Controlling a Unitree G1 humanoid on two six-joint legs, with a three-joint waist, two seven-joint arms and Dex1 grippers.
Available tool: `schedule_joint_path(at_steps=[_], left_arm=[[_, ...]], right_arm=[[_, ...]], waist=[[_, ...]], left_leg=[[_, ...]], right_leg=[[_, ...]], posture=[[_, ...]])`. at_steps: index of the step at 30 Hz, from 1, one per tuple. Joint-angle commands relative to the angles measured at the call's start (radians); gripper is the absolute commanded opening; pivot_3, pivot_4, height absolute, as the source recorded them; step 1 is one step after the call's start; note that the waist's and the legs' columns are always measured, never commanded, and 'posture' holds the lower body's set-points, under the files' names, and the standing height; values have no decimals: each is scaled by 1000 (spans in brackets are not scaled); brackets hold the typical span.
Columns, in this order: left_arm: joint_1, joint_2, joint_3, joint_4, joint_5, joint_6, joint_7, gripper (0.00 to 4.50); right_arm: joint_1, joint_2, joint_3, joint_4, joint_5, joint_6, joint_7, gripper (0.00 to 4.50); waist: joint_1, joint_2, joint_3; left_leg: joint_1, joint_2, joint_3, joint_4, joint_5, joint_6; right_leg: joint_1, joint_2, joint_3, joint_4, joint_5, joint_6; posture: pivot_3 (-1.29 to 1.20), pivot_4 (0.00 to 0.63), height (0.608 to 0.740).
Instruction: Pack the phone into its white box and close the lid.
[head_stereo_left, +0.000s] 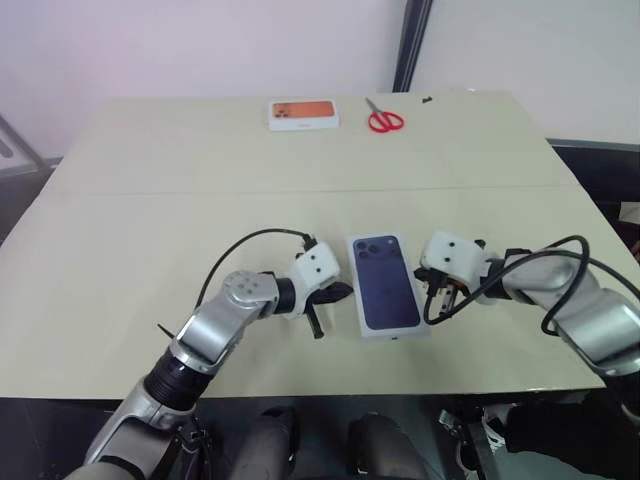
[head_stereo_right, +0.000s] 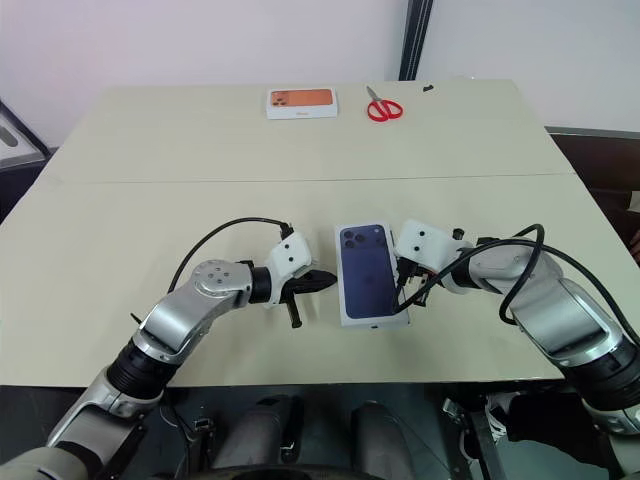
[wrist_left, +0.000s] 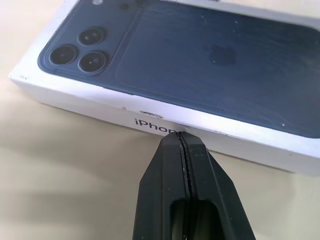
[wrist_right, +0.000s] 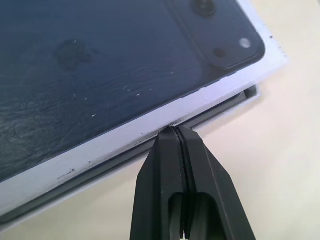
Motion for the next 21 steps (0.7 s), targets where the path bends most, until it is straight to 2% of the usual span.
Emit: schedule_joint_path(at_steps=[1, 21], left_arm=[[-29, -23, 3, -20, 7, -37, 7, 0], [-34, -44, 0, 9, 6, -26, 1, 0]], right_arm=[[5, 2, -33, -27, -11, -6, 6, 29], [32, 41, -38, 1, -55, 1, 7, 29]], waist=[[0, 0, 0], [0, 0, 0]], left_leg=[[0, 0, 0, 0, 0, 0], [0, 0, 0, 0, 0, 0]], right_leg=[[0, 0, 0, 0, 0, 0], [0, 0, 0, 0, 0, 0]], posture=[[0, 150, 740], [0, 150, 740]])
